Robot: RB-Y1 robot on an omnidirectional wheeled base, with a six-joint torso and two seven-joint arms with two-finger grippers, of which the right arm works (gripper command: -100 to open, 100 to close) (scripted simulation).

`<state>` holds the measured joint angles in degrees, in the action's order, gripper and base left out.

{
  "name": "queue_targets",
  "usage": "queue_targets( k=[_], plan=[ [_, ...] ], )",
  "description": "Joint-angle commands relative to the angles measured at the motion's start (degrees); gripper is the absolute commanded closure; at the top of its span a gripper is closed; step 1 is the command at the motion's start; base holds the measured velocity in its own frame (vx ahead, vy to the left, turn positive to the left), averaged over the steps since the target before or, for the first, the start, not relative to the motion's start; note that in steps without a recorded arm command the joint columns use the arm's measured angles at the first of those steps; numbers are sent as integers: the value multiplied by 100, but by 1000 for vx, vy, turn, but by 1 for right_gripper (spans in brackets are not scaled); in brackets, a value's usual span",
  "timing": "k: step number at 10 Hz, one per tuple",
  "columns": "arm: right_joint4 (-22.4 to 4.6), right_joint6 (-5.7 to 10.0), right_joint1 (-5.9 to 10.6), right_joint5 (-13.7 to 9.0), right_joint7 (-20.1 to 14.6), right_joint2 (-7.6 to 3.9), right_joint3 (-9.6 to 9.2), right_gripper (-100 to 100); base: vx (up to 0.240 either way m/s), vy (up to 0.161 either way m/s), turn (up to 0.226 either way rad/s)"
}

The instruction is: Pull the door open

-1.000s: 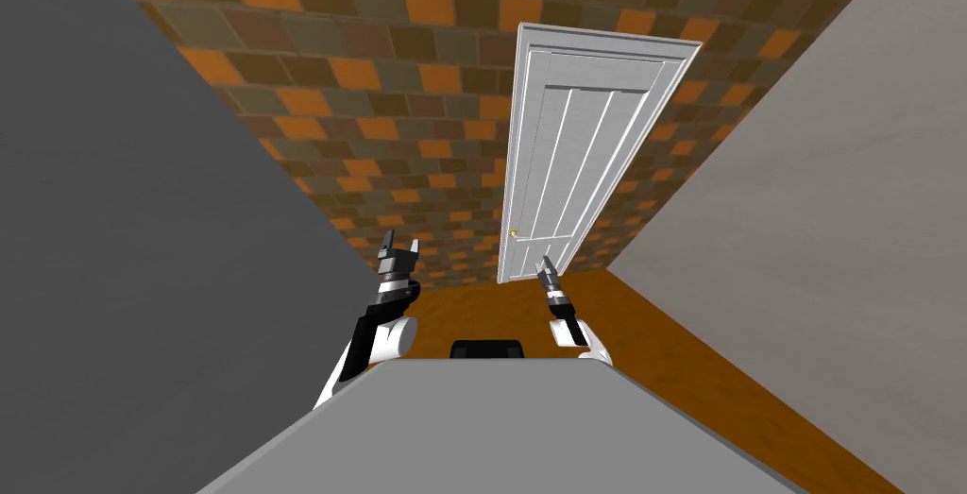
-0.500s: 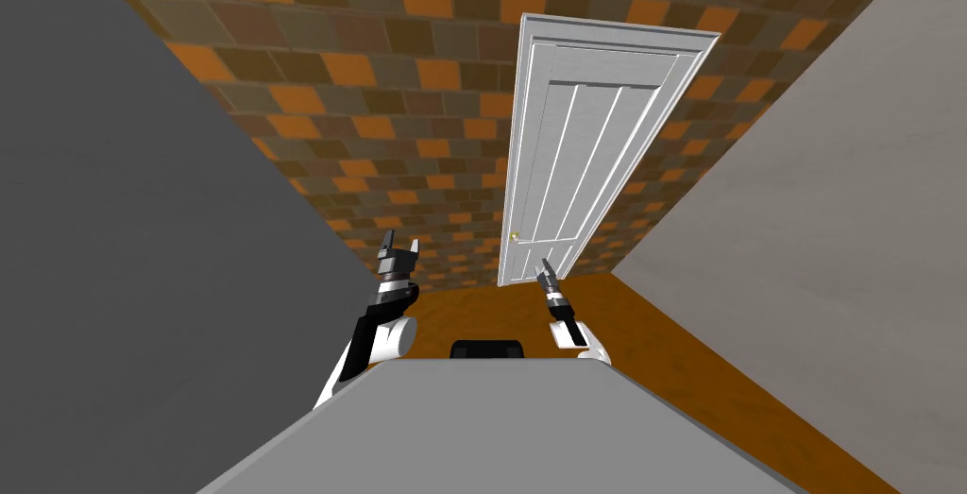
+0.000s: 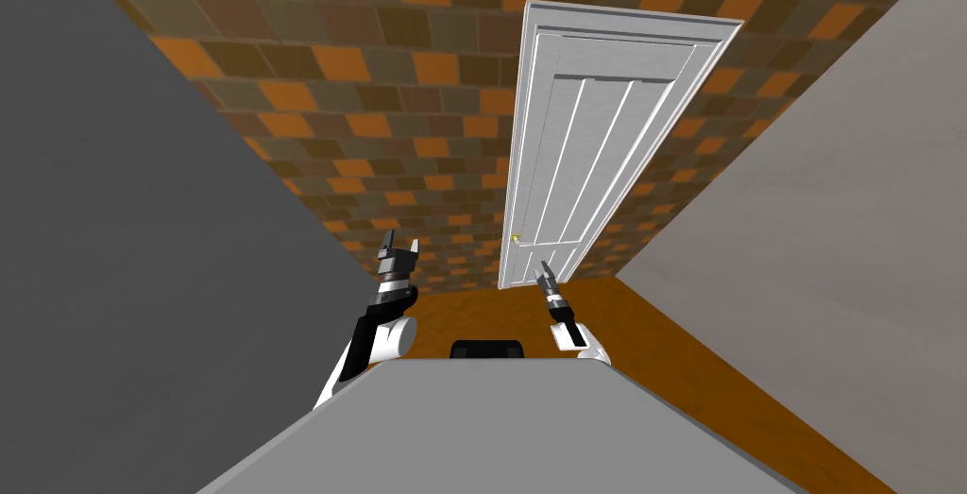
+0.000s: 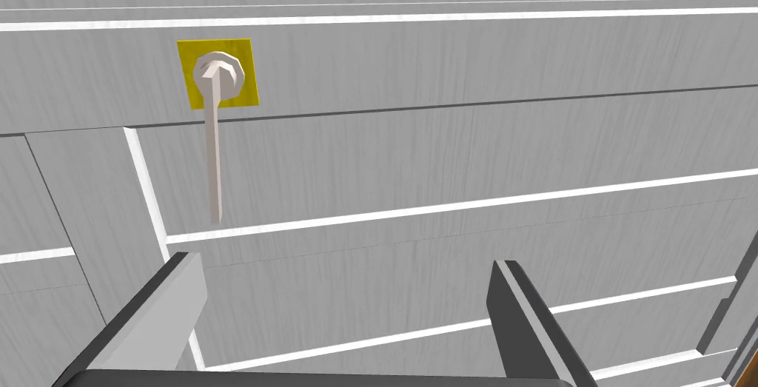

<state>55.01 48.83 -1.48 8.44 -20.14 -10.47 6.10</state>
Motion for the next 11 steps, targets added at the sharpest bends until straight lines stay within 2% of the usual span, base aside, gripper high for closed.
queue_targets(
  k=[1,10,11],
  plan=[
    [-253,33,98,30,-56,-13,14,-100,92,-23,25],
    [-1354,204,472,170,-328,-97,74,-100,85,-22,23],
    [-1551,235,538,194,-376,-112,85,-100,95,-20,27]
  ],
)
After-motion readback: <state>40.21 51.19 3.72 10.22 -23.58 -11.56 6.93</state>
